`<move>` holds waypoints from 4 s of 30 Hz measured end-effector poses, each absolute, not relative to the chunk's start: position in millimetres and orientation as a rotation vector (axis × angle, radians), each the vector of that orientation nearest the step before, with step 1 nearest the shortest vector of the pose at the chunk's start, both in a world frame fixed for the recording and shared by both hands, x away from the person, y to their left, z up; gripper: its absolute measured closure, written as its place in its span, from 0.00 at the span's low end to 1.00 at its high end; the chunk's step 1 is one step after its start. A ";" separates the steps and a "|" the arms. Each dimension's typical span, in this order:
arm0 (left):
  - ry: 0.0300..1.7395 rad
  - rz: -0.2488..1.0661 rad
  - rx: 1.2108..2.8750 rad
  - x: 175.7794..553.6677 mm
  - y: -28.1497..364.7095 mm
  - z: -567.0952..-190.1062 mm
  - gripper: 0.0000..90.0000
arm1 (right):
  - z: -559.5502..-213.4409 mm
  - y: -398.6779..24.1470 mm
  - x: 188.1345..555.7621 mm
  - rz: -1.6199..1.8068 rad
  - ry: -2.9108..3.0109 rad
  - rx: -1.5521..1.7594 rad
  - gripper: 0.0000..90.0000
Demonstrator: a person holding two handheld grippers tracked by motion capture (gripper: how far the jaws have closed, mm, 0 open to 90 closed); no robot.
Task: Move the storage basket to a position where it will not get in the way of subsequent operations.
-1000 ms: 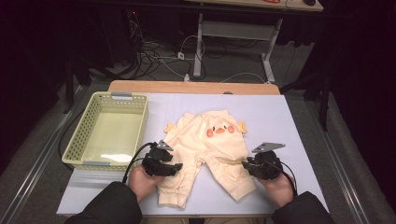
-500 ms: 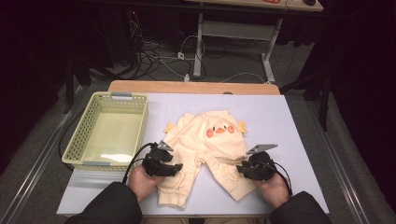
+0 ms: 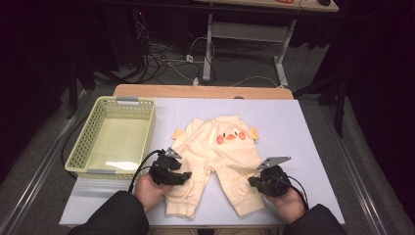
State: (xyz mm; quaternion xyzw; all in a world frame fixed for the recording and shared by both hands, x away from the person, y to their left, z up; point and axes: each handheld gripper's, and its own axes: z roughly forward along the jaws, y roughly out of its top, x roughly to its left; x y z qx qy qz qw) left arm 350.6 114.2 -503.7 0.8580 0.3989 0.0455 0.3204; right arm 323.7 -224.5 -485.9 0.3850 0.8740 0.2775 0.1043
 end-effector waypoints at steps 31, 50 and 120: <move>0.986 0.172 2.274 336.6 106.8 -496.5 0.49 | -493.9 -238.4 342.0 0.782 2.518 1.215 0.96; 0.986 0.052 2.260 327.4 97.0 -504.9 0.49 | -478.4 -231.4 334.3 0.922 2.413 1.103 0.71; 0.963 0.247 2.122 367.0 115.7 -444.9 0.47 | -479.7 -258.5 309.4 1.243 2.252 1.024 0.46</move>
